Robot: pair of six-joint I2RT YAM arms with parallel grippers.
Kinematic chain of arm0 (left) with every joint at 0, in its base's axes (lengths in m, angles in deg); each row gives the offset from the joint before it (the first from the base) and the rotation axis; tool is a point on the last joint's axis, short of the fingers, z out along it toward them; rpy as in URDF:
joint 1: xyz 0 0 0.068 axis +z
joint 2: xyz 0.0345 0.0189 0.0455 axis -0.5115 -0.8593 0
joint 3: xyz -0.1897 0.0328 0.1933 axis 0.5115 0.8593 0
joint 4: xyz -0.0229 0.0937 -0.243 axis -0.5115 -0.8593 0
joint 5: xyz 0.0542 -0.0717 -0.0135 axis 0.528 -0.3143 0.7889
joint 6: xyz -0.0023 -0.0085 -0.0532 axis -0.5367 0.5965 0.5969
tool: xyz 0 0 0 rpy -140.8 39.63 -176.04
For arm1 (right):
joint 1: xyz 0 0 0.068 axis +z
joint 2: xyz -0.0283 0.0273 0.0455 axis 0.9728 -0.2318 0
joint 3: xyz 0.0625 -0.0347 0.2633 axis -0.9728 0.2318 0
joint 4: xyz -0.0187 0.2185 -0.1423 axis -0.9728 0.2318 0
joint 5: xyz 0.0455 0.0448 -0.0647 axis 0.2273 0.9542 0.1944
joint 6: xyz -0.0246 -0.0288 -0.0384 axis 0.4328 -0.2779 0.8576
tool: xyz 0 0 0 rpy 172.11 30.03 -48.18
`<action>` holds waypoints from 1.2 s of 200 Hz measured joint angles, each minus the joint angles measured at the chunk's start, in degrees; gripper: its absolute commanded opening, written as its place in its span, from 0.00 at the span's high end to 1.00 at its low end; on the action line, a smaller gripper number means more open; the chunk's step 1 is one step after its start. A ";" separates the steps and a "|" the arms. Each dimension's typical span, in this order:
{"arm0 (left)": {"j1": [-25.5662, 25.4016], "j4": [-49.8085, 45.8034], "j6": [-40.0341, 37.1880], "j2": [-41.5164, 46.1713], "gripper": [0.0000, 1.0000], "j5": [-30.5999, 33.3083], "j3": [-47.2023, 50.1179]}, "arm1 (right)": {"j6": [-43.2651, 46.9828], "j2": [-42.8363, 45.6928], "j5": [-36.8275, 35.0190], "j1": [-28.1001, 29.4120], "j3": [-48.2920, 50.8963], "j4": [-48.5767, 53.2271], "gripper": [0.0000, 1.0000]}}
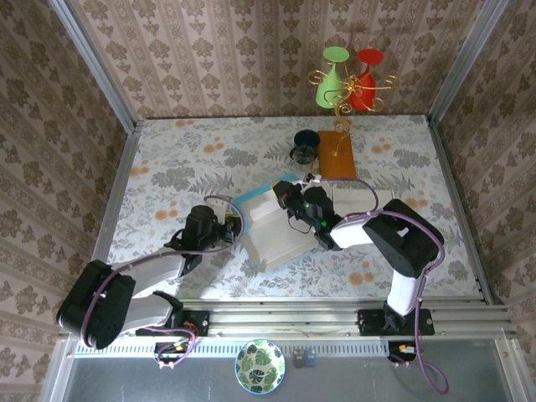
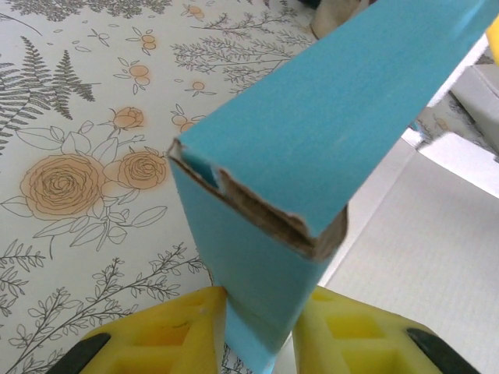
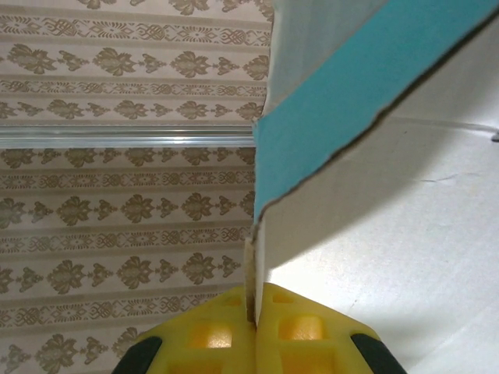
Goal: Fold the paper box
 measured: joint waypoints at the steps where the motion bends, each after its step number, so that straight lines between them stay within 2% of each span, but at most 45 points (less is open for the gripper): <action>1: -0.04 0.00 0.04 -0.02 0.72 0.04 0.00 | 0.00 0.00 -0.04 0.00 0.04 -0.04 1.00; 53: -2.25 -1.97 1.68 -1.40 0.74 5.55 -1.36 | -0.07 0.00 -0.11 0.33 0.76 -1.03 1.00; 136: -4.76 -2.97 5.68 -4.46 0.93 13.14 -3.65 | -0.26 0.00 -0.70 0.44 0.76 -1.03 1.00; 240: -11.28 -11.28 12.22 -9.27 1.00 26.27 -10.86 | -0.70 0.00 -2.49 0.33 0.72 -0.87 1.00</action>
